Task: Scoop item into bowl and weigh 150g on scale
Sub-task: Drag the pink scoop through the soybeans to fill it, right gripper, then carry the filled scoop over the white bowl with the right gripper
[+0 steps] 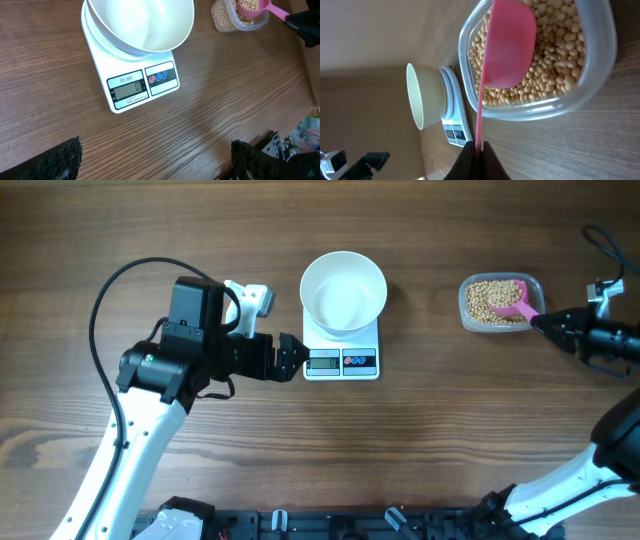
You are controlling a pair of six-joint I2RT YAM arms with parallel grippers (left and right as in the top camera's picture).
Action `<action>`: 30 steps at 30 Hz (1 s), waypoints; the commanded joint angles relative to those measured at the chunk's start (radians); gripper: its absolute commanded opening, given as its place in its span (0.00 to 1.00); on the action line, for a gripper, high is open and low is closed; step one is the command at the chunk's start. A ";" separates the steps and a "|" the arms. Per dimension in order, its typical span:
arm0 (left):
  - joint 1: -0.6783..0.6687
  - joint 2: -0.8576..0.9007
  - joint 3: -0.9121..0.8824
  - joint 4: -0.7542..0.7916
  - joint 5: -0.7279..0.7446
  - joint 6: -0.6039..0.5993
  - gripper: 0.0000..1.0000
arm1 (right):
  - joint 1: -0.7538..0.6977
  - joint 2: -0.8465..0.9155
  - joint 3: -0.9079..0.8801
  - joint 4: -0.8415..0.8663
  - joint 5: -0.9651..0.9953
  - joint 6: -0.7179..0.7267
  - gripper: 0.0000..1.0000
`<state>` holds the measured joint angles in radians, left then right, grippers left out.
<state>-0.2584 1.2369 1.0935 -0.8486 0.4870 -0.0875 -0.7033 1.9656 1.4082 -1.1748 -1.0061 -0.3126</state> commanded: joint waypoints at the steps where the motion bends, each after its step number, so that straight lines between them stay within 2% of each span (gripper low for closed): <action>1: 0.007 0.000 0.020 0.000 -0.006 0.002 1.00 | -0.011 0.019 -0.010 -0.020 -0.058 -0.062 0.04; 18: 0.007 0.000 0.020 0.000 -0.006 0.002 1.00 | -0.121 0.019 -0.010 -0.243 -0.190 -0.304 0.04; 20: 0.007 0.000 0.020 0.000 -0.006 0.002 1.00 | -0.124 0.019 -0.010 -0.290 -0.229 -0.368 0.04; 25: 0.007 0.000 0.020 0.000 -0.006 0.002 1.00 | -0.122 0.019 -0.010 -0.320 -0.261 -0.373 0.04; 30: 0.007 0.000 0.020 0.000 -0.006 0.002 1.00 | -0.100 0.019 -0.010 -0.438 -0.314 -0.487 0.04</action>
<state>-0.2584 1.2369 1.0935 -0.8486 0.4870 -0.0875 -0.8215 1.9678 1.4067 -1.5719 -1.2346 -0.7055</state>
